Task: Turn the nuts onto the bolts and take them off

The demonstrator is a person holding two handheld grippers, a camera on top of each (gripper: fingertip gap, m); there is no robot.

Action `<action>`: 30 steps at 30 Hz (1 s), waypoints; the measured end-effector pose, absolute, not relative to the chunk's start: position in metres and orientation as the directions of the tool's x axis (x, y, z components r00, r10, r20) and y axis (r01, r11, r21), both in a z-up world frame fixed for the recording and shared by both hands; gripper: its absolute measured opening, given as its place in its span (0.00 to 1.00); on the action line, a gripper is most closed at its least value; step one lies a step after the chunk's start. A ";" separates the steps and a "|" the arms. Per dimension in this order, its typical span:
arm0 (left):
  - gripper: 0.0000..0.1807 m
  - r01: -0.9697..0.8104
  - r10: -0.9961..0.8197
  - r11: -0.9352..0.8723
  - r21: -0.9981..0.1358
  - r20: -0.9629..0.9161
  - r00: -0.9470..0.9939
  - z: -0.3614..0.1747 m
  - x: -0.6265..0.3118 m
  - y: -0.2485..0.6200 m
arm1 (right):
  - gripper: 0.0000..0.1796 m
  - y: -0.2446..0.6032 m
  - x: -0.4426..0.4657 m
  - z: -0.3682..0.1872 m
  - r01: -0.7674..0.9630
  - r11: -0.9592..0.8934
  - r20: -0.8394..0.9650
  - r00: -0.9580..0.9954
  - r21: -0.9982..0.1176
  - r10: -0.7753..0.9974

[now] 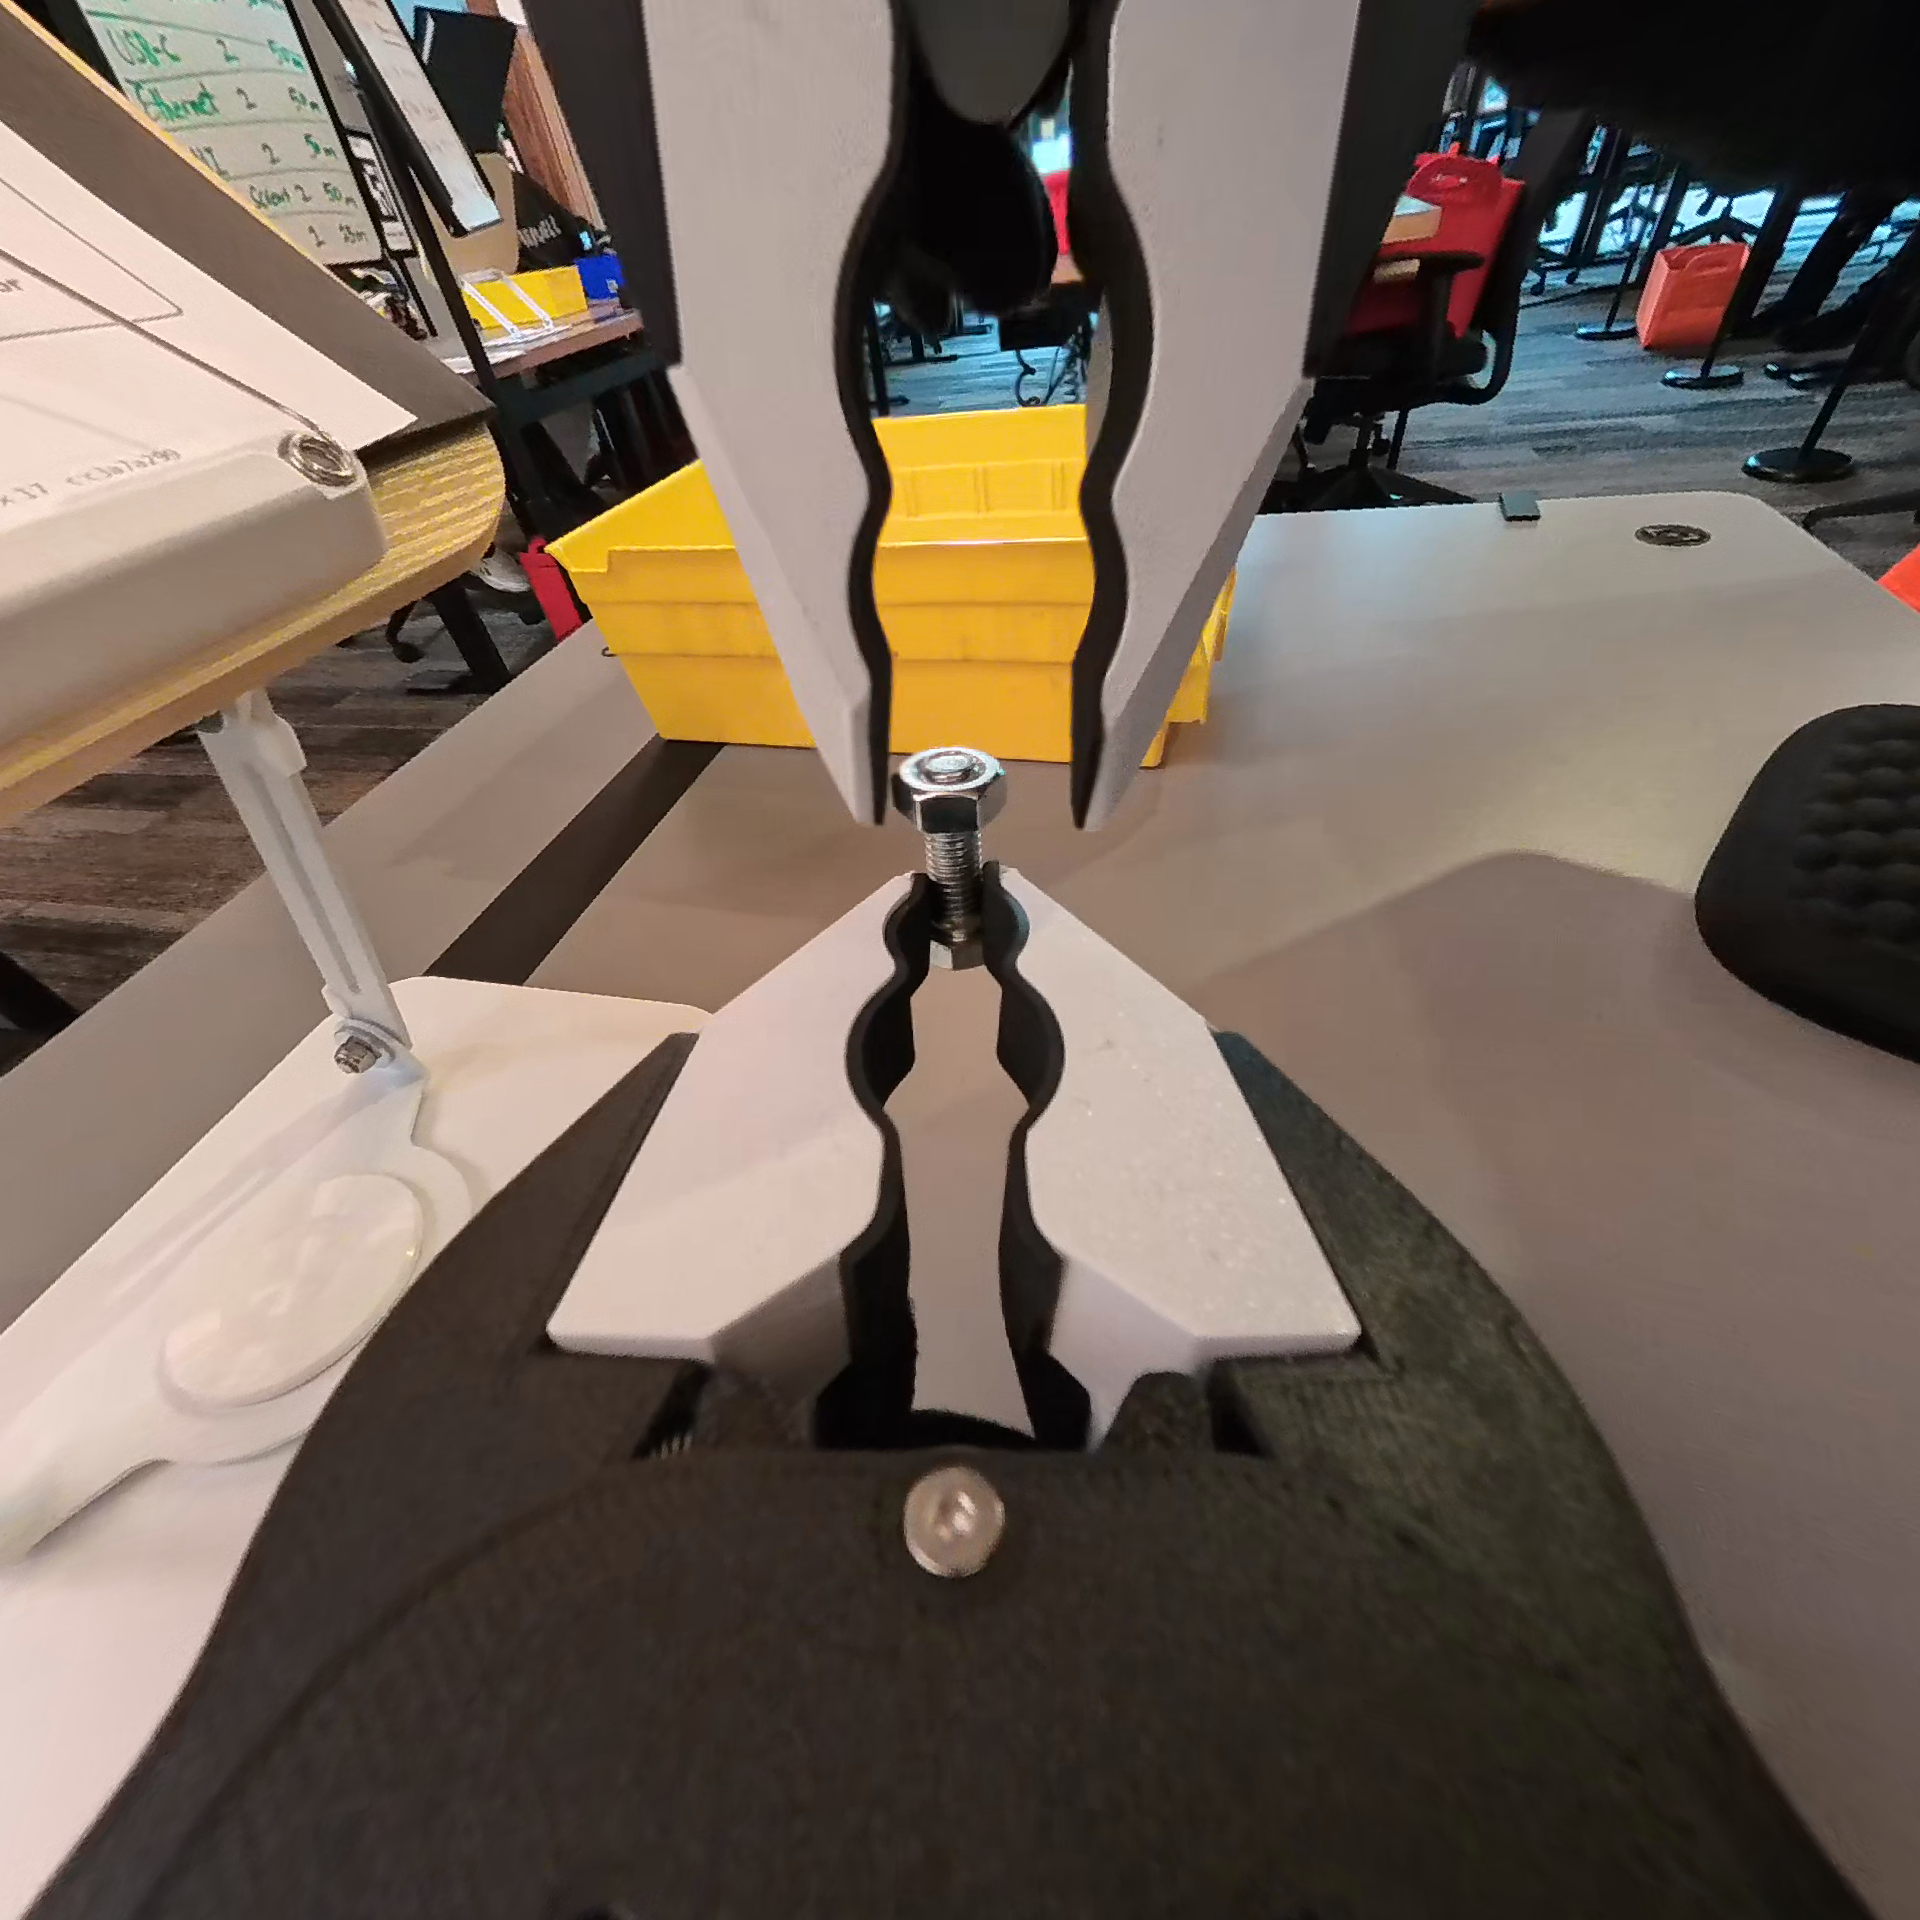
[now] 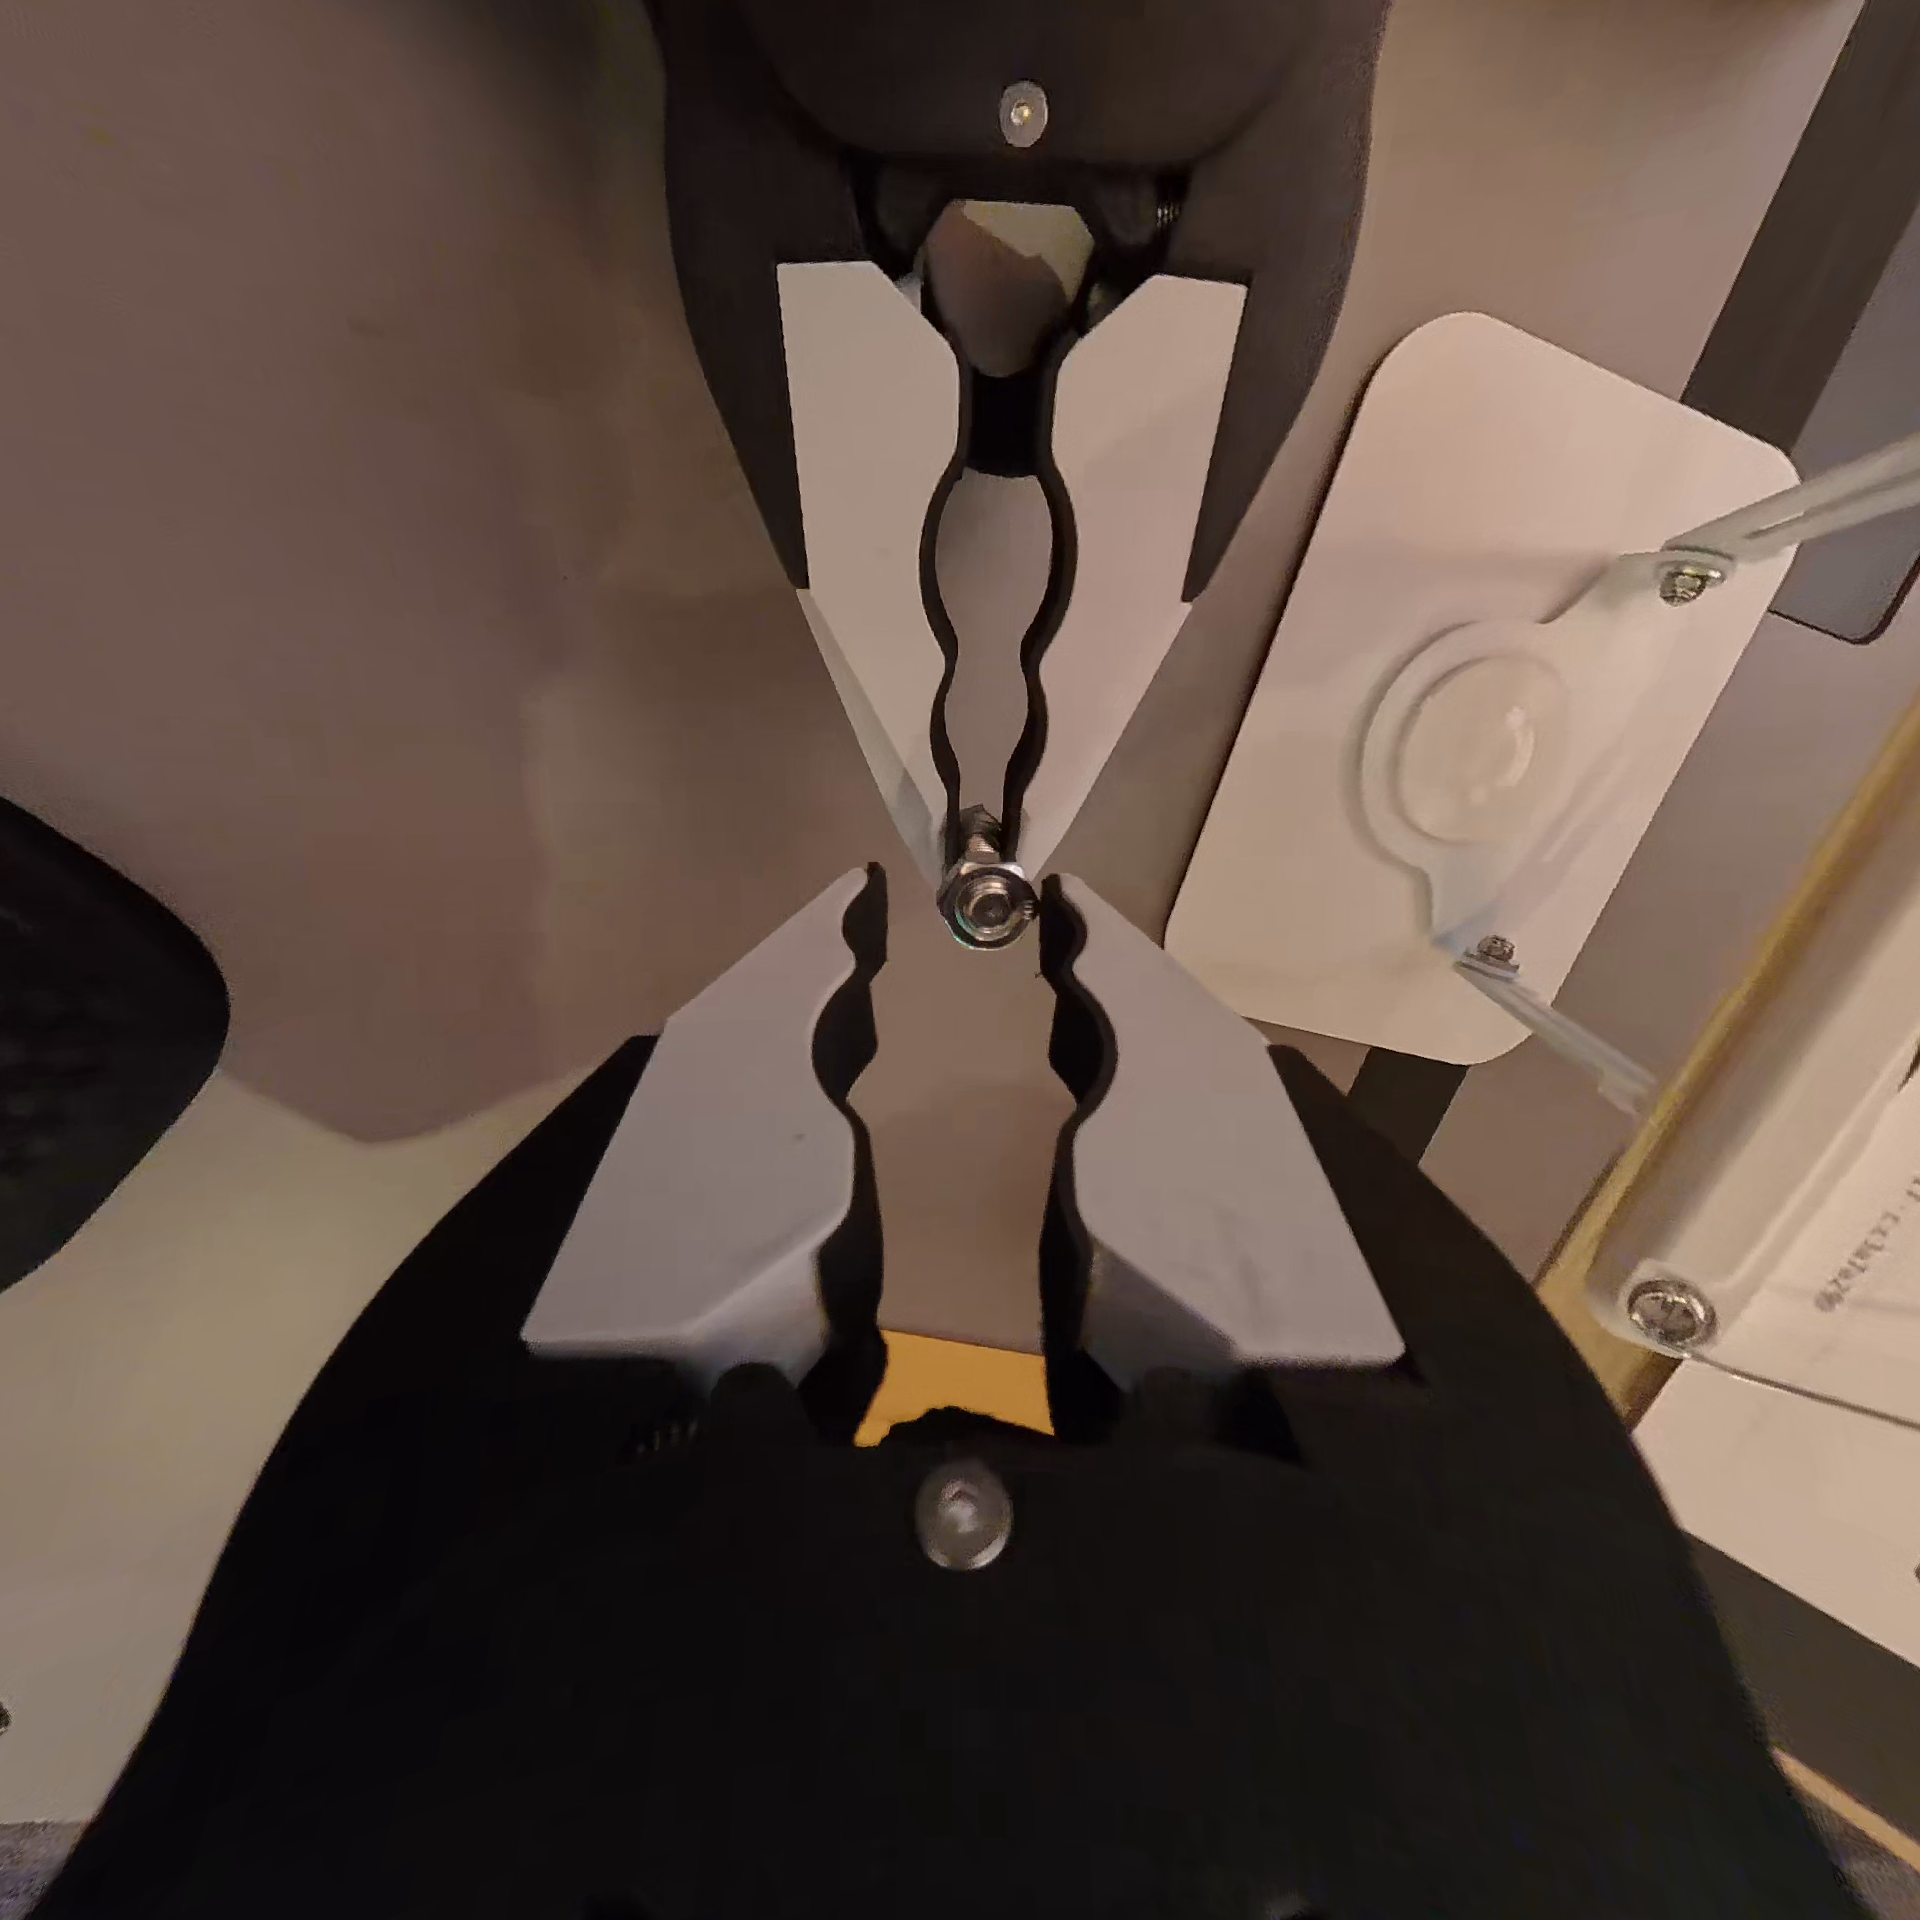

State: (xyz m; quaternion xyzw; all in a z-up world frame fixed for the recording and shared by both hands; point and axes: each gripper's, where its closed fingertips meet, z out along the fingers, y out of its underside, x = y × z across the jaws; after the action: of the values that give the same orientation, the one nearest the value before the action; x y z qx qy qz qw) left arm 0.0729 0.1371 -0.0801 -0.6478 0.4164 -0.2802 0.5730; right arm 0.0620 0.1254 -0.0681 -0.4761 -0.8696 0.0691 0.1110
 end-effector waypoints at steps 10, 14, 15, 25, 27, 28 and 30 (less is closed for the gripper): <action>0.04 -0.240 -0.859 -0.005 -0.971 -0.118 0.497 -0.086 0.072 0.138 | 0.12 0.130 0.062 -0.075 0.966 -0.045 -0.188 -0.004 -0.255 0.982; 0.04 -0.220 -0.858 0.002 -0.975 -0.115 0.500 -0.080 0.073 0.138 | 0.22 0.131 0.058 -0.068 0.943 0.007 -0.173 -0.068 -0.332 0.983; 0.04 -0.222 -0.857 0.004 -0.975 -0.118 0.501 -0.080 0.072 0.138 | 0.24 0.134 0.059 -0.065 0.940 0.051 -0.136 -0.102 -0.338 0.985; 0.04 -0.223 -0.860 0.001 -0.975 -0.114 0.497 -0.082 0.073 0.138 | 0.17 0.132 0.063 -0.066 0.786 0.575 0.171 -0.549 -0.227 0.818; 0.04 -0.223 -0.860 0.001 -0.975 -0.114 0.498 -0.082 0.073 0.138 | 0.12 0.131 0.064 -0.070 0.784 0.584 0.161 -0.562 -0.211 0.811; 0.04 -0.224 -0.860 0.001 -0.975 -0.115 0.496 -0.082 0.073 0.138 | 0.09 0.131 0.064 -0.070 0.781 0.586 0.162 -0.564 -0.213 0.810; 0.04 -0.230 -0.860 0.001 -0.973 -0.118 0.496 -0.083 0.074 0.138 | 0.09 0.130 0.063 -0.071 0.801 0.555 0.140 -0.537 -0.226 0.832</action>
State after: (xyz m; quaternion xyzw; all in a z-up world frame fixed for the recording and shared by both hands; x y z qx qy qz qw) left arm 0.0737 0.1375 -0.0832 -0.6503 0.4192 -0.2765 0.5700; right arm 0.0634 0.1302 -0.0711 -0.4669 -0.8741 0.0673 0.1158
